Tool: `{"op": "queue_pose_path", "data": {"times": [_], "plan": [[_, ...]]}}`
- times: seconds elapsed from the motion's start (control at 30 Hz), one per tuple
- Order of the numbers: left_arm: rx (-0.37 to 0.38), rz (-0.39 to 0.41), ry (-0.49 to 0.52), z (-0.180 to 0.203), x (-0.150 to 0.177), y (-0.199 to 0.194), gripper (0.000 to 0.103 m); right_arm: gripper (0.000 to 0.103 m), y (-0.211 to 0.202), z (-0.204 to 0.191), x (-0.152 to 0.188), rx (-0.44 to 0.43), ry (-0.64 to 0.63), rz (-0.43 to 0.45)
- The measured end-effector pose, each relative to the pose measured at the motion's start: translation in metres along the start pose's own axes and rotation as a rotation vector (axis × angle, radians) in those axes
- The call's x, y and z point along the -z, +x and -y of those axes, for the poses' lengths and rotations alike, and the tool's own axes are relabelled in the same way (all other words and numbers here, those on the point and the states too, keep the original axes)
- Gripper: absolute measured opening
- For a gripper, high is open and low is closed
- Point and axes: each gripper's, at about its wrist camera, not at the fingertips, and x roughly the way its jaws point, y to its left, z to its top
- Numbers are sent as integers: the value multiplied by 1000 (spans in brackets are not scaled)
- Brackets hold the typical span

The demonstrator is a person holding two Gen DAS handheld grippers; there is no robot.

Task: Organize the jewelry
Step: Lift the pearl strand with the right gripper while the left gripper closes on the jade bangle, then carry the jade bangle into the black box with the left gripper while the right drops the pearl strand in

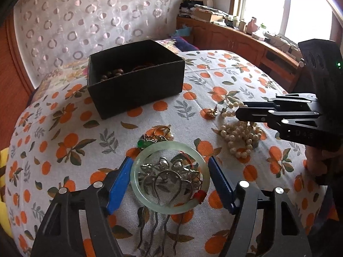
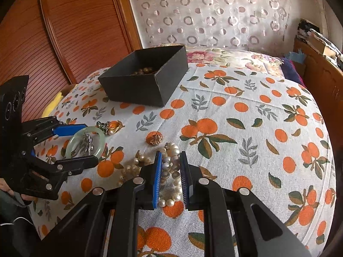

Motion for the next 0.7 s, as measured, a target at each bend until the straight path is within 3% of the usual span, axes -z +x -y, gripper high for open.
{"op": "queue_pose_path", "data": {"times": [0.33, 0.7], "plan": [[4, 73, -37, -8, -6, -18, 69, 17, -4, -4, -4, -2, -15, 16], [-22, 170, -66, -28, -35, -36, 69, 17, -34, -23, -44, -11, -91, 107]]}}
